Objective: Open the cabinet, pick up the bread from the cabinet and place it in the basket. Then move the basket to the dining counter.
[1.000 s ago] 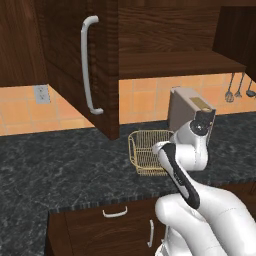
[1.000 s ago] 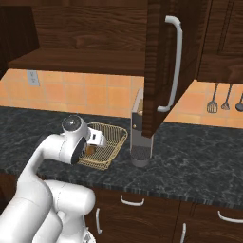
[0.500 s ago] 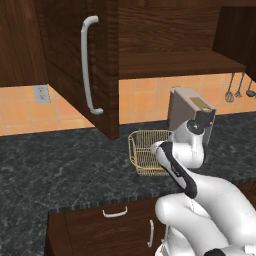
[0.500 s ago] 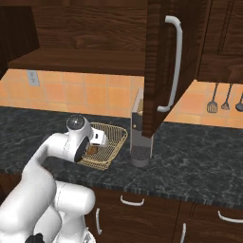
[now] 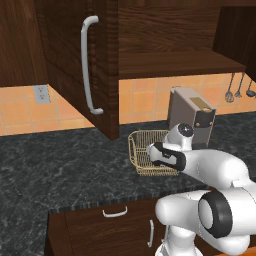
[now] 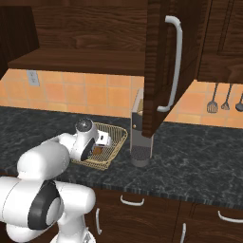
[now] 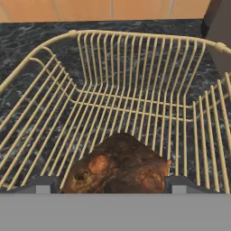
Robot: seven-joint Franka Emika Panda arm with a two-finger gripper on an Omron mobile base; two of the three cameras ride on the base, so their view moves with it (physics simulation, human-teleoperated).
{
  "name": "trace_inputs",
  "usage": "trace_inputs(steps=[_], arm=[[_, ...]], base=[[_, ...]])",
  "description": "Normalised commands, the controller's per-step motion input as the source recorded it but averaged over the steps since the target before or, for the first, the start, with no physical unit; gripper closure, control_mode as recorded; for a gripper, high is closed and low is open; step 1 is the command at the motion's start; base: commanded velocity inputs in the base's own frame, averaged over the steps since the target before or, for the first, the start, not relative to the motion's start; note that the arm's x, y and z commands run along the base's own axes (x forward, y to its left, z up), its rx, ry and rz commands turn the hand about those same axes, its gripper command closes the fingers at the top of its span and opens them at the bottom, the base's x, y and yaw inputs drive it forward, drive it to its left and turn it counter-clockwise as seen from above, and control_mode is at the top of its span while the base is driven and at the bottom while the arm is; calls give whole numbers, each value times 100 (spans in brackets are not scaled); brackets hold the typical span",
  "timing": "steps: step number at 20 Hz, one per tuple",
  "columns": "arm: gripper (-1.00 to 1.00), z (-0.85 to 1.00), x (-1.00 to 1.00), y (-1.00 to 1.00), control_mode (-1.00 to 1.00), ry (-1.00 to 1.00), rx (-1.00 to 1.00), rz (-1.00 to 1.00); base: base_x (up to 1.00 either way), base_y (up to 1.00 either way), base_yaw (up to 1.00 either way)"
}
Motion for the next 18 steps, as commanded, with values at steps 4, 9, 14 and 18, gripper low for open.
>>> trace_inputs(steps=[4, 9, 14, 18], arm=[[100, -53, 34, 0, -100, 3, 0, 3], [100, -41, 30, 2, -100, 5, 0, 1], [-100, -22, 21, 8, -100, 0, 0, 0], [-100, 0, -12, 0, -100, 0, 0, 0]], base=[[0, 0, 0], [0, 0, 0], [0, 0, 0], [0, 0, 0]])
